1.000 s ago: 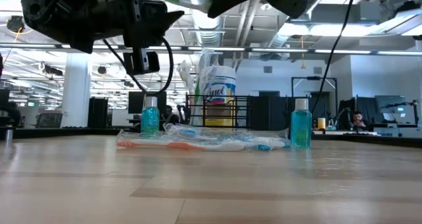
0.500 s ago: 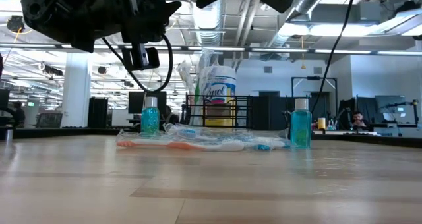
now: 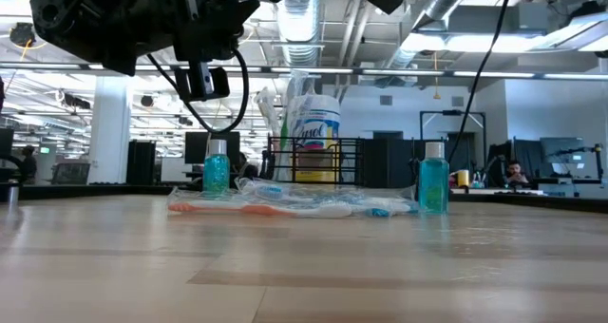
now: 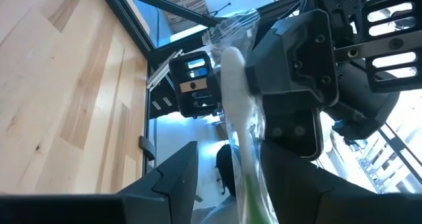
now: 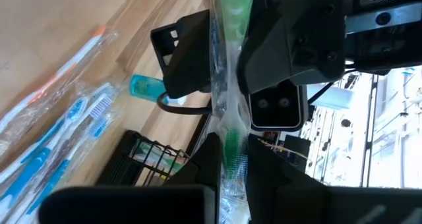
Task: Pick & Place toothbrushing station
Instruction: Put the green toothbrush into the black wire organizer
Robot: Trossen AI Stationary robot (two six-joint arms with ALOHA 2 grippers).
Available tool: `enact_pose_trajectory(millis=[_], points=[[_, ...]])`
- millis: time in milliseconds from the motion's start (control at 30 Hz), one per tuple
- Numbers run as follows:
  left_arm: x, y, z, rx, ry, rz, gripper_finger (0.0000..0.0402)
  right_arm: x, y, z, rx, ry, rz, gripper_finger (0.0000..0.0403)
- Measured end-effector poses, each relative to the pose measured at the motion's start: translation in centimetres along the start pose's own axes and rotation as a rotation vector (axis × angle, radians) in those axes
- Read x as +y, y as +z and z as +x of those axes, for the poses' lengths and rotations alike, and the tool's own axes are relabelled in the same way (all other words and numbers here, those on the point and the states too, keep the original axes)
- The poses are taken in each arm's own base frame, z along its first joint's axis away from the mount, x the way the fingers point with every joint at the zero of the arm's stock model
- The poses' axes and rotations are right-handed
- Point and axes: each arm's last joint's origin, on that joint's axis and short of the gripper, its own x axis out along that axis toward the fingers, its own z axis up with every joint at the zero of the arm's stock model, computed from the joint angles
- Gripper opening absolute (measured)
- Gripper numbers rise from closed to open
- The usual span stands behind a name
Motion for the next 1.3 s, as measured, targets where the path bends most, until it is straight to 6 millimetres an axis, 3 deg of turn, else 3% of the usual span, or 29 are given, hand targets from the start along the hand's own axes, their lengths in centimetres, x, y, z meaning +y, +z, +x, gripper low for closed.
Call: enact_pose_trajectory(millis=[167, 467, 1000, 1300], points=[[0.0, 0.0, 0.0, 0.001, 0.000, 0.000, 0.0136, 0.0, 0.0, 0.1, 0.002, 0.000, -0.001, 0.0029], [0.1, -0.1, 0.0, 0.009, 0.008, 0.050, 0.0013, 0.1, 0.1, 0.0, -0.052, 0.050, 0.009, 0.0063], [0.4, -0.2, 0.0, -0.003, 0.049, 0.096, 0.0007, 0.7, 0.4, -1.2, -0.067, 0.066, 0.022, 0.0087], [0.4, 0.0, 0.0, -0.030, 0.059, 0.150, 0.0007, 1.3, -0.1, -1.5, -0.002, 0.055, 0.075, 0.0125]])
